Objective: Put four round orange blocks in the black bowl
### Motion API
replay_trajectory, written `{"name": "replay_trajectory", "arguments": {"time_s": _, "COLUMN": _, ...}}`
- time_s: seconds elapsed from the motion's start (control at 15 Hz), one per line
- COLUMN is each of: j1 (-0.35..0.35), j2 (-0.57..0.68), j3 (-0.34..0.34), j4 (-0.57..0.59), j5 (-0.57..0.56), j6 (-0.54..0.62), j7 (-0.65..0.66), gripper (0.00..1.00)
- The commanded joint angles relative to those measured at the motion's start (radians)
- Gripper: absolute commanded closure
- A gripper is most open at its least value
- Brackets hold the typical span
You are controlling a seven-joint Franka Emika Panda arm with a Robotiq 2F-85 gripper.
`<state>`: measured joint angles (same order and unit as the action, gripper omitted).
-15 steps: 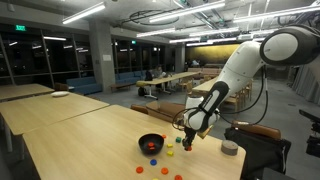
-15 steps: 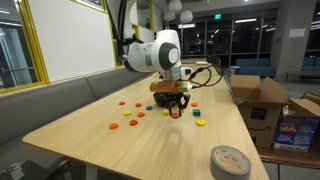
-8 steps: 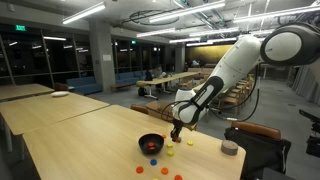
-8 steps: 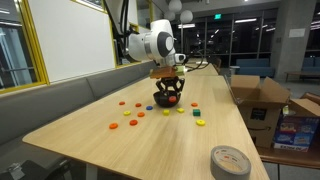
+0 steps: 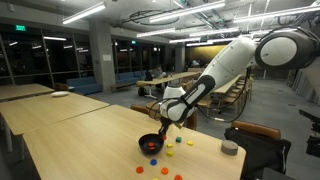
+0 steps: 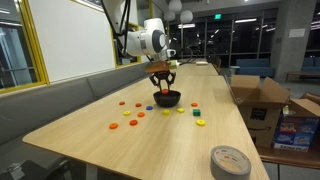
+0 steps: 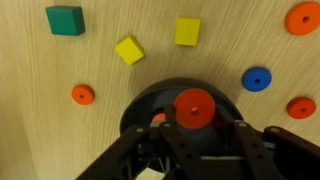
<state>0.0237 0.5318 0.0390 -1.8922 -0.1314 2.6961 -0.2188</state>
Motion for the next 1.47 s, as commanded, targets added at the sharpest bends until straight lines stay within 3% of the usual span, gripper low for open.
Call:
{"name": "replay_trajectory", "arguments": {"time_s": 0.0, "j1": 0.01, "j2": 0.088, "j3": 0.025, "j4": 0.131, "j5": -0.018, "j6": -0.047, "j7": -0.046, "gripper": 0.81}}
{"name": "replay_trajectory", "arguments": {"time_s": 0.6, "j1": 0.014, "j2": 0.235, "j3": 0.049, "j4": 0.323, "j5": -0.025, "j6": -0.112, "j7": -0.136, "gripper": 0.81}}
{"name": "replay_trajectory", "arguments": {"time_s": 0.67, "j1": 0.012, "j2": 0.243, "j3": 0.052, "j4": 0.337, "j5": -0.023, "j6": -0.129, "j7": -0.144, "gripper": 0.33}}
{"name": "replay_trajectory", "arguments": {"time_s": 0.8, "j1": 0.014, "j2": 0.258, "j3": 0.048, "j4": 0.357, "j5": -0.025, "j6": -0.134, "j7": -0.147, "gripper": 0.25}}
{"name": "replay_trajectory", "arguments": {"time_s": 1.0, "j1": 0.015, "j2": 0.264, "j3": 0.045, "j4": 0.368, "j5": -0.024, "j6": -0.149, "j7": -0.146, "gripper": 0.03}}
{"name": "replay_trajectory", "arguments": {"time_s": 1.4, "j1": 0.015, "j2": 0.203, "j3": 0.047, "j4": 0.297, "j5": -0.013, "j6": -0.181, "j7": -0.123, "gripper": 0.0}}
